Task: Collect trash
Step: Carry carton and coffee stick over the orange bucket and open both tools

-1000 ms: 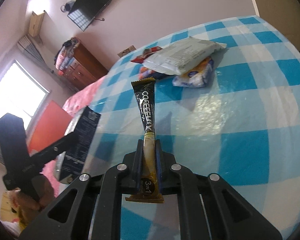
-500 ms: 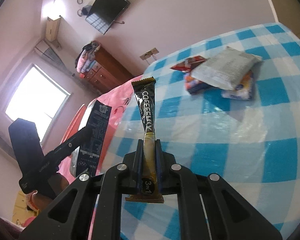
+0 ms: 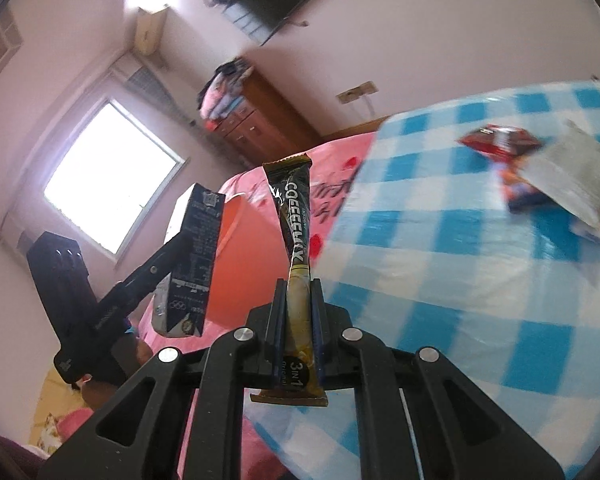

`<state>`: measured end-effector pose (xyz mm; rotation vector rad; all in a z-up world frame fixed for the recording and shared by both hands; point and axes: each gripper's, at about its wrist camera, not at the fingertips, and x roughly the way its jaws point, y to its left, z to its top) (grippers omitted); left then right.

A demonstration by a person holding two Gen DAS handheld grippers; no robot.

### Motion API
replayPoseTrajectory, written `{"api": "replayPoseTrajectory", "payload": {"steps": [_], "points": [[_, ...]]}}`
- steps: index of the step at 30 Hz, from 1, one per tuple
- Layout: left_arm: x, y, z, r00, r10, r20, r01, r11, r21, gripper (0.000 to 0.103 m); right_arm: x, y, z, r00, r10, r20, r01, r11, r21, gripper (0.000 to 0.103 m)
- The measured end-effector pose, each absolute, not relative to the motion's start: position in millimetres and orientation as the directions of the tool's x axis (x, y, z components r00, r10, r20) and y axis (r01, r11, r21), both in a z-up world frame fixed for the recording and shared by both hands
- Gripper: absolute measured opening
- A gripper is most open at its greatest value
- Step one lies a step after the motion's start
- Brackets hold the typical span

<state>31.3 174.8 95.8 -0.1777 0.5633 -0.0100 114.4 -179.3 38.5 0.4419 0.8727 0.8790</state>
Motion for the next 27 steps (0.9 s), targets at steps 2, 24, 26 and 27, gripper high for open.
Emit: {"api": "replayPoseTrajectory", "payload": {"steps": [2,24,26,27], "points": [[26.3,188.7,99.9,0.851,-0.019,-0.526,-0.075,0.985,-0.156,0.071,116.9,-158.6,47.9,0.31,0.828,-0.467,-0.509,0.559,0.655,0.012],[27.3,286.4,78.4,0.801,0.171,-0.574,-0.29,0.949,-0.123,0.07,138.2,17.0,87.2,0.121,0.858,-0.499,-0.635,0.453,0.625,0.014],[29.1,290.5,75.8,0.797,0.173,-0.578,-0.302,0.944,-0.134,0.07,142.5,26.1,83.7,0.139,0.837,-0.529,-0.627,0.488,0.606,0.016],[29.1,291.7,74.6,0.796,0.173,-0.58,-0.305,0.942,-0.138,0.071,143.9,28.0,81.6,0.144,0.832,-0.536,-0.623,0.497,0.604,0.023]]}}
